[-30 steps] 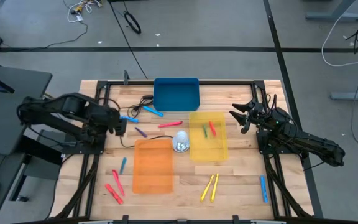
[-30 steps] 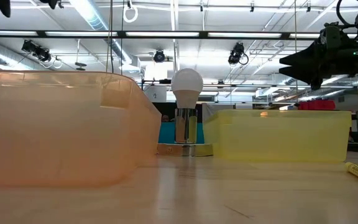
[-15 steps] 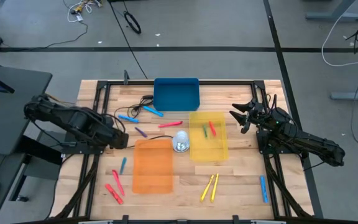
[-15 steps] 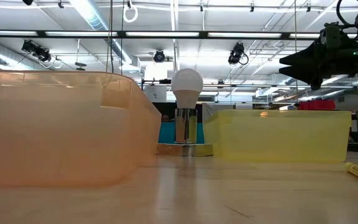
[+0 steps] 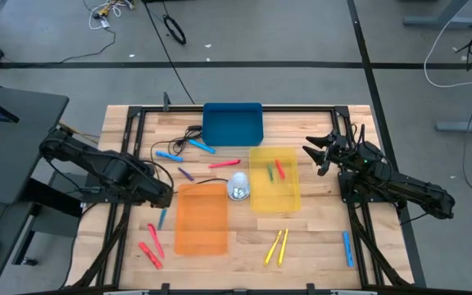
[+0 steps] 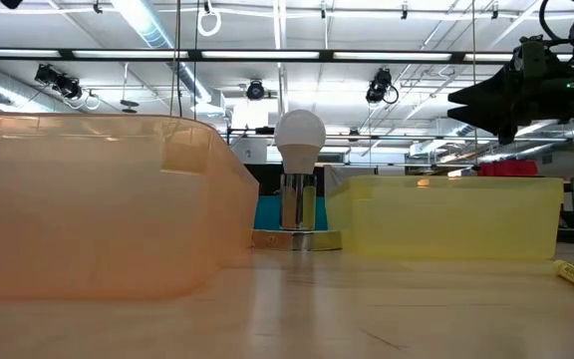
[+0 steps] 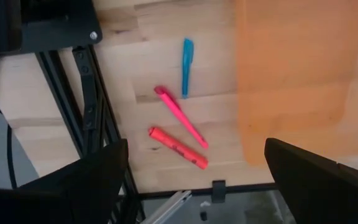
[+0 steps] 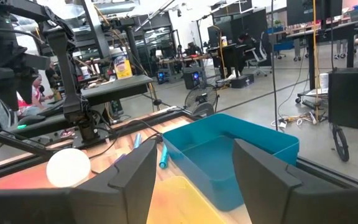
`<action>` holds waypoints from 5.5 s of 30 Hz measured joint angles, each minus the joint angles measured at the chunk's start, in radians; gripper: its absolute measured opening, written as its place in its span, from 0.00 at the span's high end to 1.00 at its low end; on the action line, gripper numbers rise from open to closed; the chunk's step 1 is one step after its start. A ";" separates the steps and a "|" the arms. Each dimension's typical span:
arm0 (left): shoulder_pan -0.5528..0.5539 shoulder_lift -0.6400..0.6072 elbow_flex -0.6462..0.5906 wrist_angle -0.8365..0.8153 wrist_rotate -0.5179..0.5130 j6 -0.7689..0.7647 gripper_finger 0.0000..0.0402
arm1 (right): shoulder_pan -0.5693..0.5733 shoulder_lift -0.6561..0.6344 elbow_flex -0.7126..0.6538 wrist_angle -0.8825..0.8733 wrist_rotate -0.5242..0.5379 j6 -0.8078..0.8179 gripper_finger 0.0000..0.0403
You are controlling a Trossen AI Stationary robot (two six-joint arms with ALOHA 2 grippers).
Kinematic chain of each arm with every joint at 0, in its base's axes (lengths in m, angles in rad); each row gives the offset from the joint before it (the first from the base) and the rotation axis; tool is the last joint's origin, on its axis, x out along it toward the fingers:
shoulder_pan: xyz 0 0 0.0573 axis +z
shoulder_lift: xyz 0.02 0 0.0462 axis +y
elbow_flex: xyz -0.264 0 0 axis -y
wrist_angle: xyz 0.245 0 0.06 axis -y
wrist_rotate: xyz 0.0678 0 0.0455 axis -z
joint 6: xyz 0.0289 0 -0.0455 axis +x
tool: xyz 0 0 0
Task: Pick & Place Markers
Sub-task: Put the small blue pen into the yellow bin
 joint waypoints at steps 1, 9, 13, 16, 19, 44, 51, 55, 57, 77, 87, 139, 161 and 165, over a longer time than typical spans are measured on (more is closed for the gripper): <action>-0.006 -0.001 0.000 0.000 0.000 -0.007 0.05 | 0.000 0.000 0.000 0.000 0.000 0.000 0.48; -0.040 0.001 -0.044 0.000 0.002 -0.033 0.05 | 0.000 0.000 0.000 0.000 0.000 0.000 0.48; -0.043 -0.002 -0.111 0.000 0.027 -0.039 0.05 | 0.000 0.000 0.000 0.000 0.000 0.000 0.48; -0.043 -0.003 -0.158 0.008 0.028 -0.038 0.05 | 0.000 0.000 0.000 0.000 0.000 0.000 0.48; -0.038 -0.003 -0.203 0.064 0.032 -0.017 0.05 | 0.000 0.000 0.000 0.000 0.000 0.000 0.48; -0.036 -0.004 -0.519 0.473 0.037 -0.019 0.05 | 0.000 0.000 0.000 0.000 0.000 0.000 0.48; -0.036 -0.003 -0.605 0.591 0.036 -0.021 0.05 | 0.000 0.000 0.000 0.000 0.000 0.000 0.48; -0.036 -0.002 -0.636 0.632 0.035 -0.026 0.05 | 0.000 0.000 0.000 0.000 0.000 0.000 0.48; -0.036 -0.001 -0.646 0.642 0.034 -0.026 0.05 | 0.000 0.000 0.000 0.000 0.000 0.000 0.48; -0.042 0.108 -0.723 0.816 -0.016 0.023 0.05 | 0.000 0.000 0.000 0.000 0.000 0.000 0.48; -0.045 0.110 -0.724 0.824 -0.053 0.033 0.05 | 0.000 0.000 0.000 0.000 0.000 0.000 0.48; -0.150 0.069 -0.793 0.911 -0.016 -0.098 0.74 | 0.000 0.000 0.000 0.000 0.000 0.000 0.48; -0.149 0.032 -0.758 0.817 -0.054 -0.055 0.92 | 0.000 0.000 0.000 0.000 0.000 0.000 0.48; -0.149 -0.006 -0.715 0.728 -0.080 -0.025 0.92 | 0.000 0.000 0.000 0.000 0.000 0.000 0.48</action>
